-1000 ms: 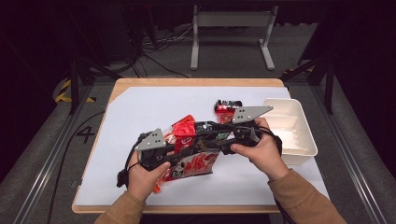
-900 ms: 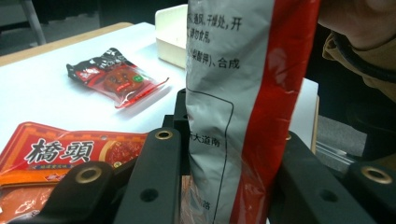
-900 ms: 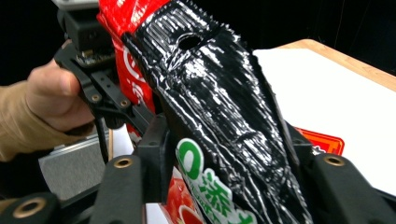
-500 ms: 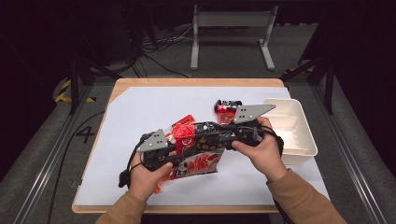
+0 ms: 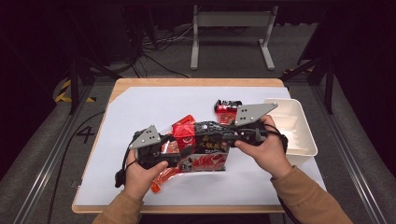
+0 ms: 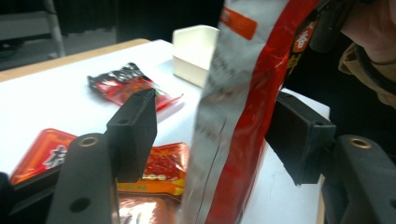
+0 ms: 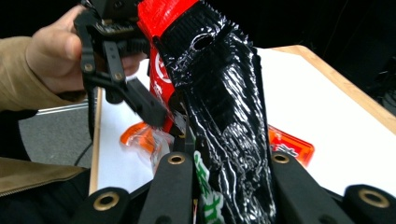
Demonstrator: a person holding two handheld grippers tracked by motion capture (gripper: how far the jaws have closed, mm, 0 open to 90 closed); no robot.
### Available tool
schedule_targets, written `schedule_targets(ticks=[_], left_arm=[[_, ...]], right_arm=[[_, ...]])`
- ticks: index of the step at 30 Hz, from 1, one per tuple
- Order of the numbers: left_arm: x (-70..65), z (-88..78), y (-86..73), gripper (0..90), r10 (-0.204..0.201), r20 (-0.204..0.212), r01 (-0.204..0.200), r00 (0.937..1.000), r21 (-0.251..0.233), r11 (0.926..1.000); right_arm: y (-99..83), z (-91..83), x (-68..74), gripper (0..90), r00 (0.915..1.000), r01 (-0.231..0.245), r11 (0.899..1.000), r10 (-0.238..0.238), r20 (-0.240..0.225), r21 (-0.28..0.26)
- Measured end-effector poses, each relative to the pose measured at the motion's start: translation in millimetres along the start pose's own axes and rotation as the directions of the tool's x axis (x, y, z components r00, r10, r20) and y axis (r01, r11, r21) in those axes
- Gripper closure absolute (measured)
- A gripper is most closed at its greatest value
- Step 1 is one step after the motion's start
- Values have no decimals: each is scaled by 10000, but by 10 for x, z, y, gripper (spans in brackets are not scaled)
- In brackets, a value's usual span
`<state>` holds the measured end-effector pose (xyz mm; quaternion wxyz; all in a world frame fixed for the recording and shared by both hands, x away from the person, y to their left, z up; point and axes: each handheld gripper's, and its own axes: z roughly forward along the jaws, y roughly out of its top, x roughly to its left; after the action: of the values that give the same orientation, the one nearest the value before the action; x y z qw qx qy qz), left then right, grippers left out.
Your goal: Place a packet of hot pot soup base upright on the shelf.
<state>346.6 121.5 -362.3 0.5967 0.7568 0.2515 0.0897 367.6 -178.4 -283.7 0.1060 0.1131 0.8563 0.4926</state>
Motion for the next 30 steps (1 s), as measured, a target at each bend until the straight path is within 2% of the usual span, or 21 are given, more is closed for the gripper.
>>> schedule_targets(ticks=[4,8,12,17,23,24,27,30], left_arm=[[29,-53,4,305,121,-320,-117,9994,145,9998],[59,-92,18,274,422,-638,-396,9971,424,9983],[101,-154,16,256,461,-936,-404,9945,622,9973],[167,-235,-3,249,273,-979,-201,9948,737,9971],[251,-356,-19,224,229,-1285,-107,9914,949,9954],[270,-381,-21,224,234,-1353,-97,9905,1014,9948],[316,-441,-22,206,342,-1621,-140,9862,1244,9921],[362,-487,-30,192,269,-1809,-53,9831,1190,9929]], right_arm=[[21,-103,-56,797,9997,49,10000,-49,250,37],[55,-223,-113,797,9982,145,9999,-150,585,86],[70,-341,-180,796,9959,113,9999,-119,892,81],[72,-492,-288,796,9914,-15,10000,13,1308,15],[113,-659,-432,796,9794,-147,9999,140,2013,20],[113,-659,-432,796,9794,-147,9999,140,2013,20],[126,-767,-539,796,9705,-253,9997,254,2397,-38],[125,-865,-622,796,9610,-312,9995,330,2745,-109]])
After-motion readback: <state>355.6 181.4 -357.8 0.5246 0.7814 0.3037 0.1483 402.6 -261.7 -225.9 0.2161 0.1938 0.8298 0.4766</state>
